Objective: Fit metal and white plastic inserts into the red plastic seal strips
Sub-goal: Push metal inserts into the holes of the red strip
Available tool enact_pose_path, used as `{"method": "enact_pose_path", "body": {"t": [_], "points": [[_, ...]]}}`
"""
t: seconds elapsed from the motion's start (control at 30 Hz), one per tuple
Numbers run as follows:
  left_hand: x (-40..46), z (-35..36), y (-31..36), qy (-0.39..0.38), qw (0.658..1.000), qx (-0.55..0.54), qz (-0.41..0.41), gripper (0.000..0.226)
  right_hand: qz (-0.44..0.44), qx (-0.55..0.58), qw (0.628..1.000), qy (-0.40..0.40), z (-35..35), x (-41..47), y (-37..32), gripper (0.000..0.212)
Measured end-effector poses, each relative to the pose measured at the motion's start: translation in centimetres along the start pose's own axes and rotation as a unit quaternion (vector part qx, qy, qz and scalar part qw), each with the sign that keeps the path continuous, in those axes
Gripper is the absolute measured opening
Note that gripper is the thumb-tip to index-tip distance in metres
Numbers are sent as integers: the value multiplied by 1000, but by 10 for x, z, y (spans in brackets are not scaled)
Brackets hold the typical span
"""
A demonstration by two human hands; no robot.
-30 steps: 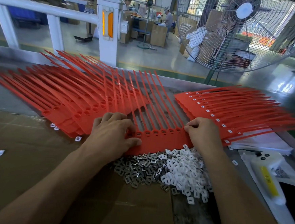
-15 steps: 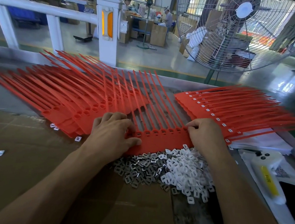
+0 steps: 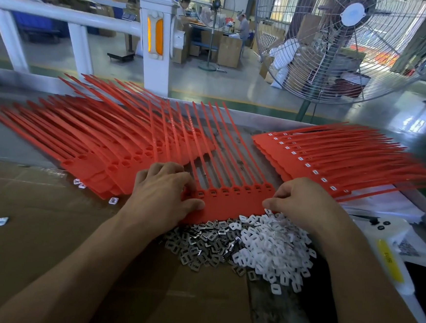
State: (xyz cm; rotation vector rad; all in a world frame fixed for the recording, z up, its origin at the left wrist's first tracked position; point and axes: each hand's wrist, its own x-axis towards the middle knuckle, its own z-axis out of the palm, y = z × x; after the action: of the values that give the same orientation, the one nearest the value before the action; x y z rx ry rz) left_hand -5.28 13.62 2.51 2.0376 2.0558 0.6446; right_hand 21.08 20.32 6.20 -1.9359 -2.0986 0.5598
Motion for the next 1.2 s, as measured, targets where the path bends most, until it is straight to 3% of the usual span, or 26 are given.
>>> {"method": "enact_pose_path", "body": {"t": [0.13, 0.47, 0.53, 0.63, 0.77, 1.03, 1.2], "points": [[-1, -1, 1, 3, 1000, 1, 1, 41, 10, -36, 999, -25, 2, -1, -4, 20], [-4, -4, 3, 29, 1000, -4, 7, 40, -37, -82, 996, 22, 8, -3, -5, 19], [-5, -5, 4, 49, 999, -9, 13, 37, -49, -47, 997, 42, 10, -3, -4, 18], [-5, -7, 8, 98, 994, -29, 38, 30, -75, 130, 987, 60, 14, -3, -8, 17], [-6, -7, 17, 160, 980, -83, 89, 22, -114, 310, 944, -1, 24, -8, -21, 12], [-10, -5, 29, 153, 970, -112, 151, 15, -196, 359, 910, -70, 36, -12, -33, 15], [-11, -7, 28, 124, 974, -75, 174, 18, -218, 328, 917, -60, 37, -14, -37, 23]]}}
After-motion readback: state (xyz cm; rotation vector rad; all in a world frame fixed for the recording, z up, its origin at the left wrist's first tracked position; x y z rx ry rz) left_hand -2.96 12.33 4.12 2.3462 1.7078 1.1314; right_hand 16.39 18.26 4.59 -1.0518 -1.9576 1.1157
